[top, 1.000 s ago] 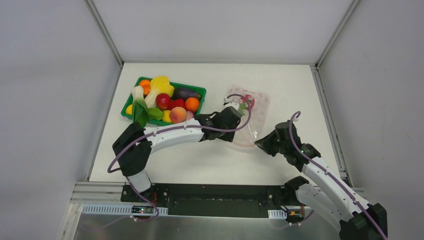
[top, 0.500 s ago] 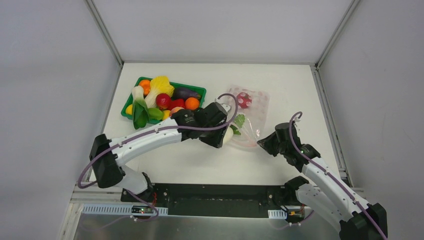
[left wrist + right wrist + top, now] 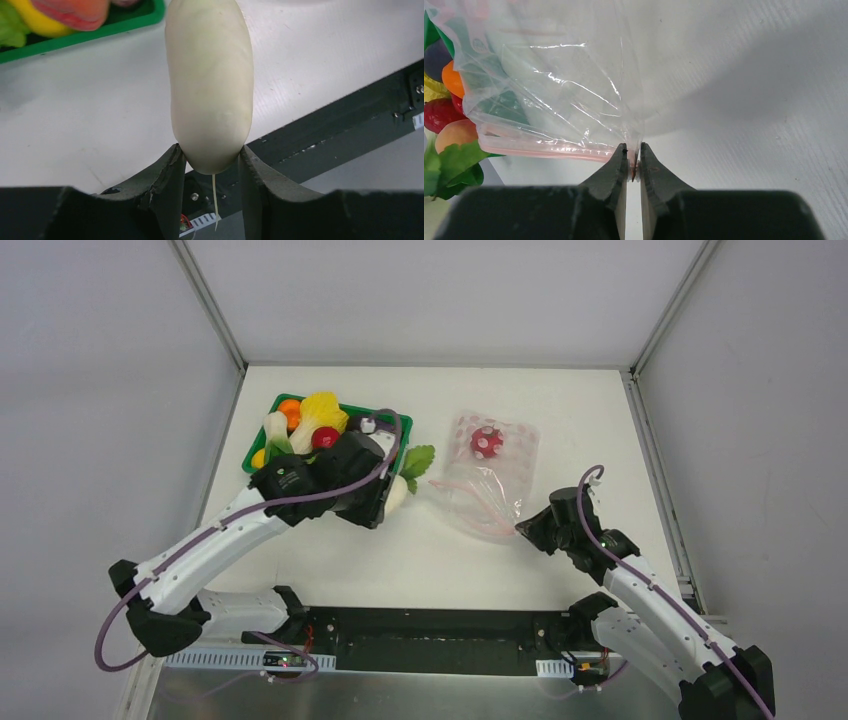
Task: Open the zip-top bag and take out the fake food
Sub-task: Pick up the fake vegetable from the zipper food storage bag, then place the fake vegetable in the bin.
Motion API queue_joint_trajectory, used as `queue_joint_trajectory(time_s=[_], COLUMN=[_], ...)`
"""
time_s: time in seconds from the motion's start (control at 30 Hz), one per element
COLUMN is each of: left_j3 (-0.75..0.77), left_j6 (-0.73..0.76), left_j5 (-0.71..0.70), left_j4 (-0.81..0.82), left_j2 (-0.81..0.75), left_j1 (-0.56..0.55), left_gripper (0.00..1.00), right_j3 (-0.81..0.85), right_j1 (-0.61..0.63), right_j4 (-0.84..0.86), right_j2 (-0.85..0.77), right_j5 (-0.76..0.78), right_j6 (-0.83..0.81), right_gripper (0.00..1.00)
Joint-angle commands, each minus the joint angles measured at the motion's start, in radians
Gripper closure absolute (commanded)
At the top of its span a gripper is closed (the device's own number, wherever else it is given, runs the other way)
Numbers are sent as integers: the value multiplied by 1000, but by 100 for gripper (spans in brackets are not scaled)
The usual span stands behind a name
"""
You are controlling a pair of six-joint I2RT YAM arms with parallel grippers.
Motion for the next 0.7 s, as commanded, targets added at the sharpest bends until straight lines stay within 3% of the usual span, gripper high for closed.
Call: queue_joint_trajectory(time_s=[0.0,0.33,0.57,0.67], left_j3=[34,7,-81,-105], left_j6=[83,350,544,609], left_j5=[-85,-45,199,234], left_j4=[-82,114,351,397], left_j2=[-106,-108,-25,46], left_j1=[100,370,582,646], left_gripper=[94,93,92,92], right_j3=[-7,-5,-7,-10], right_j1=[3,3,3,4], right_j4=[-11,-27,-38,-42], right_j2=[-13,-38,-55,-62], right_j5=[23,25,20,19], right_j6=[-15,-28,-31,-31], right_gripper=[100,100,100,100])
